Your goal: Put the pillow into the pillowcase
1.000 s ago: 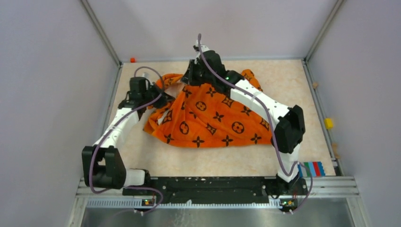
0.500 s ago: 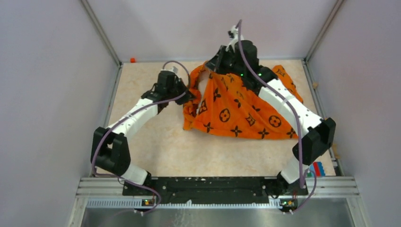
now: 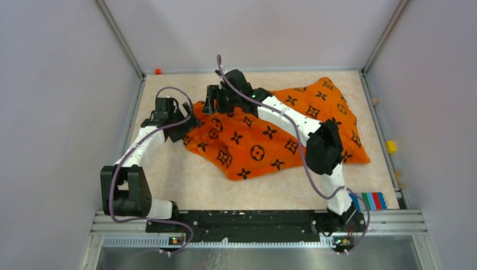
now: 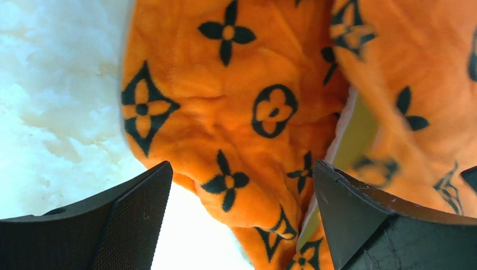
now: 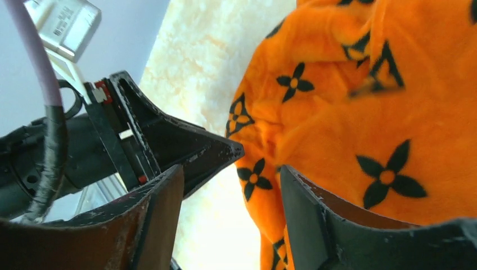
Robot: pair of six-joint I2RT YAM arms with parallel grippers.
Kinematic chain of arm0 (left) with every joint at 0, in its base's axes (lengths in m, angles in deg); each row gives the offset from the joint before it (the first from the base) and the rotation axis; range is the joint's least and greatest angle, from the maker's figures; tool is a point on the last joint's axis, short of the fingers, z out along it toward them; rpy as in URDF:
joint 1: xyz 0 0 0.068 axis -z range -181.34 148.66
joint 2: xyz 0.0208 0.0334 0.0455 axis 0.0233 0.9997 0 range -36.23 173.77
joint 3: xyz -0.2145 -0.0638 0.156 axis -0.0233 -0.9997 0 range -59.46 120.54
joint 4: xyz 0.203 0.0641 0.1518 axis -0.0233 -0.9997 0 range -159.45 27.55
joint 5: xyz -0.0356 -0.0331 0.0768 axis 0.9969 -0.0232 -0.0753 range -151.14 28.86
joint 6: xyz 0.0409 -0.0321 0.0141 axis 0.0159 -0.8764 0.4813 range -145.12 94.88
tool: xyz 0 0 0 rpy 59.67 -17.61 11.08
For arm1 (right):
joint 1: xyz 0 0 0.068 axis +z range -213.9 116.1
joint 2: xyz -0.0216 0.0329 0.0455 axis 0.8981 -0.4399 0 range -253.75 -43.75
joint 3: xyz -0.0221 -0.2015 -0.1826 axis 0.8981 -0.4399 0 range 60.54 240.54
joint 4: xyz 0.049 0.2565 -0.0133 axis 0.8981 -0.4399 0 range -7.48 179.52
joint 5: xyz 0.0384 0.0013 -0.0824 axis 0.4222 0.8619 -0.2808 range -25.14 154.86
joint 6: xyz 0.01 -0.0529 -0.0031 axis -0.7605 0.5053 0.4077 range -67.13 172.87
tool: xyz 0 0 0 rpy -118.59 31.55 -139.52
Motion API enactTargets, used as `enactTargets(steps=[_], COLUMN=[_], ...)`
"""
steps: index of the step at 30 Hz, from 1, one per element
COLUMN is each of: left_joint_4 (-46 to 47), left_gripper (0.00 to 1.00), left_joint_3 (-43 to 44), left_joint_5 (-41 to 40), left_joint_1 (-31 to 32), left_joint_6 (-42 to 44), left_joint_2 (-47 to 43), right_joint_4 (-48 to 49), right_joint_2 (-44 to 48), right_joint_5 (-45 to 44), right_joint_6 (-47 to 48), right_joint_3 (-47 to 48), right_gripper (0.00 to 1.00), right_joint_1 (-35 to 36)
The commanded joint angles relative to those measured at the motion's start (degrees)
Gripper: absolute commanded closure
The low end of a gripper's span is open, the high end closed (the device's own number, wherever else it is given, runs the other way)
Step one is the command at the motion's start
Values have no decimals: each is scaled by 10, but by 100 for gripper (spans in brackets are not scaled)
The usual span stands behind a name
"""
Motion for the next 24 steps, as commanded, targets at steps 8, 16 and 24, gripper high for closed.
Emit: enactTargets(steps=[8, 16, 24], left_joint_4=[-7, -39, 5], left_gripper=[7, 14, 23], left_joint_3=[43, -104, -222], left_joint_5=[15, -96, -173], left_joint_1=[133, 216, 216], left_joint_6=[24, -110, -202], left_joint_2=[-57, -183, -201], right_joint_4=[-77, -61, -18], right_joint_2=[205, 264, 197], right_joint_5=[-108, -171, -183], right_joint_6=[86, 106, 118], right_joint_3=[-63, -291, -345], right_gripper=[33, 33, 33], right_joint_1=[-70, -80, -82])
